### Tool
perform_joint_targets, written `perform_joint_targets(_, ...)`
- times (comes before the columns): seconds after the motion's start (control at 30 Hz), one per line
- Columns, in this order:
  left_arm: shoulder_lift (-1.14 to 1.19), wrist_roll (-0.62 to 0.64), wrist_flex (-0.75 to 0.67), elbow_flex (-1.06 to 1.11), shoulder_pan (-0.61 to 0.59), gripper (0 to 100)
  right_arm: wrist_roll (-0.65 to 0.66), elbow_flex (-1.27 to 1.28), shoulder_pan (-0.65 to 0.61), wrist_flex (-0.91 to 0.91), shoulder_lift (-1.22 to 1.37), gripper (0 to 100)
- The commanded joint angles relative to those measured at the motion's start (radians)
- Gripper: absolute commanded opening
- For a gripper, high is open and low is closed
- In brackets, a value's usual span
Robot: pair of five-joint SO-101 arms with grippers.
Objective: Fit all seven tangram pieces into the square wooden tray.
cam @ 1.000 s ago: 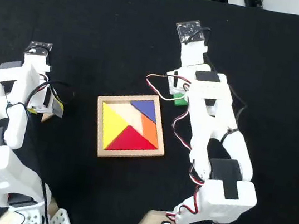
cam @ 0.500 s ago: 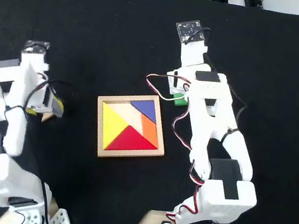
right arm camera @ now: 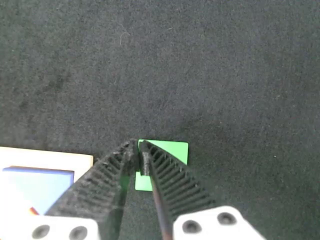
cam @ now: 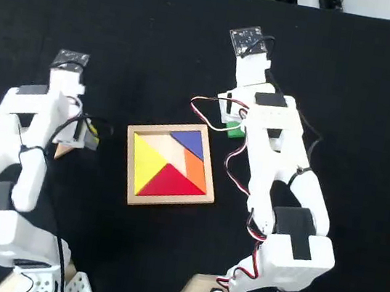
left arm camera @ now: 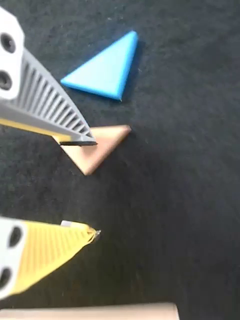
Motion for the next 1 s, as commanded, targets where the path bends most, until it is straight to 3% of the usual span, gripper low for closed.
perform_joint_targets(0.0, 0.046, 0.006, -0.008, -0.058, -0.022, 26, 0.005, -0.015, 0.000, -0.021, -0.002, 1.1)
perform_joint_targets(0.6, 0.124, -0.072, 0.077, -0.157, -0.042, 26, 0.005, -0.013, 0.000, -0.021, -0.002, 1.1)
perform_joint_targets(0.97, 0.351, -0.069, 0.282, -0.433, -0.067, 26, 0.005, -0.012, 0.000, -0.021, -0.002, 1.1)
